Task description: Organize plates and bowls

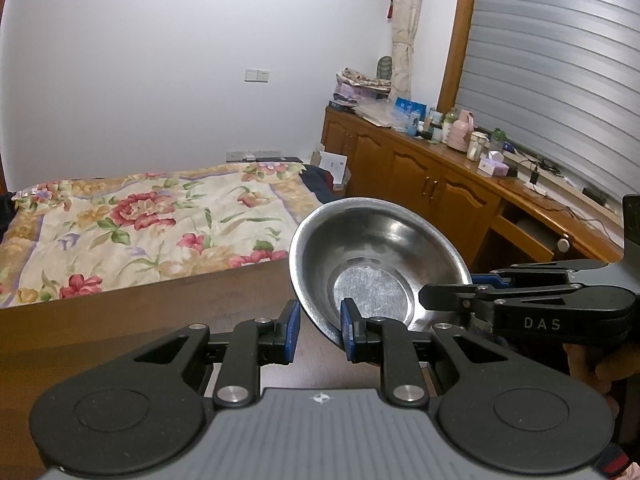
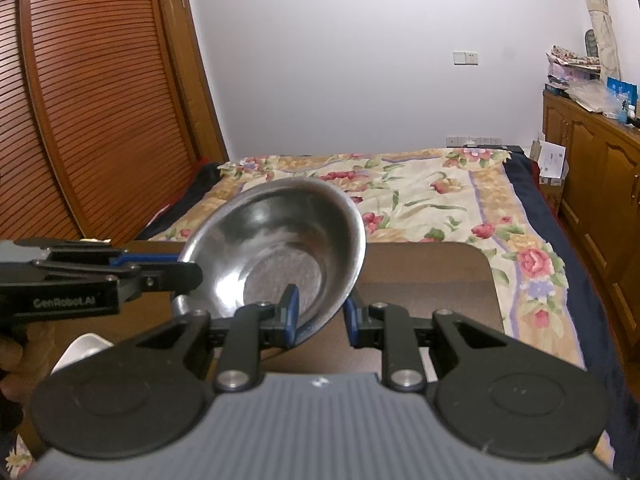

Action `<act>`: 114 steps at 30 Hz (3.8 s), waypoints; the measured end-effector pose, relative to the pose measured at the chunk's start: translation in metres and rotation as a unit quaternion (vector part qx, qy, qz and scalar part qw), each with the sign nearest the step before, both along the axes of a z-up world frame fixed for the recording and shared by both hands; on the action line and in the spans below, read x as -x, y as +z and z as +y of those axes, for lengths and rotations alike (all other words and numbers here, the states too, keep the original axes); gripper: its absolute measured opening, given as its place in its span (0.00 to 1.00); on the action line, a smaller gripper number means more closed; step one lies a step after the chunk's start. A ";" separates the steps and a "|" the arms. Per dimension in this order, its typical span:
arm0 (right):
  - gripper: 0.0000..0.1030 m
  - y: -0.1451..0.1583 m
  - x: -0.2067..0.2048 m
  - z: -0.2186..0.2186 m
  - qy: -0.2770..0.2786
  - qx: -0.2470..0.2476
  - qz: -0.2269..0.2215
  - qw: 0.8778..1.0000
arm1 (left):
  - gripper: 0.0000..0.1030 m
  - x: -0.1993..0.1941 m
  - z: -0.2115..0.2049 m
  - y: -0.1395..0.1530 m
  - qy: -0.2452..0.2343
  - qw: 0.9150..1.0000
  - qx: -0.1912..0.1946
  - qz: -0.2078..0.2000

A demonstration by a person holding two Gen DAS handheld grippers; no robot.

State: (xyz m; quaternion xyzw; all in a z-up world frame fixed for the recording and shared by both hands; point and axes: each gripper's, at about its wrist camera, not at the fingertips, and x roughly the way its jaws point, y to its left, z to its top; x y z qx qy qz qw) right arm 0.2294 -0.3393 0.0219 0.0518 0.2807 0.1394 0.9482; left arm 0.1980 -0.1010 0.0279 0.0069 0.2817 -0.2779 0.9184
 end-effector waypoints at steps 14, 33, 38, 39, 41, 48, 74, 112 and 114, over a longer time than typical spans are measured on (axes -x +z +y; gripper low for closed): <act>0.25 -0.005 0.042 0.011 0.011 -0.013 -0.004 1.000 | 0.23 0.040 0.016 0.001 0.001 1.000 -0.005 -0.005; 0.25 -0.032 0.073 0.021 0.016 -0.032 0.010 0.999 | 0.23 0.086 0.030 -0.029 0.002 1.000 -0.019 0.004; 0.25 -0.039 0.079 0.024 0.014 -0.041 0.013 0.999 | 0.24 0.094 0.032 -0.035 0.004 1.000 -0.021 0.003; 0.25 -0.040 0.079 0.024 0.013 -0.043 0.014 0.999 | 0.24 0.096 0.031 -0.036 0.004 1.000 -0.021 0.003; 0.25 -0.044 0.081 0.025 0.011 -0.048 0.016 0.999 | 0.24 0.100 0.033 -0.039 0.004 1.000 -0.022 0.001; 0.25 -0.052 0.088 0.032 0.010 -0.037 0.015 0.999 | 0.24 0.102 0.037 -0.050 0.012 1.000 -0.021 0.014; 0.26 -0.060 0.098 0.042 -0.002 -0.006 -0.001 1.000 | 0.24 0.111 0.031 -0.064 0.024 0.998 -0.050 -0.006; 1.00 -0.067 0.107 0.023 -0.068 0.035 -0.089 0.993 | 0.88 0.120 0.036 -0.071 0.053 0.998 -0.020 -0.038; 1.00 -0.070 0.106 0.020 -0.070 0.027 -0.088 0.993 | 0.90 0.122 0.035 -0.072 0.057 0.997 -0.023 -0.041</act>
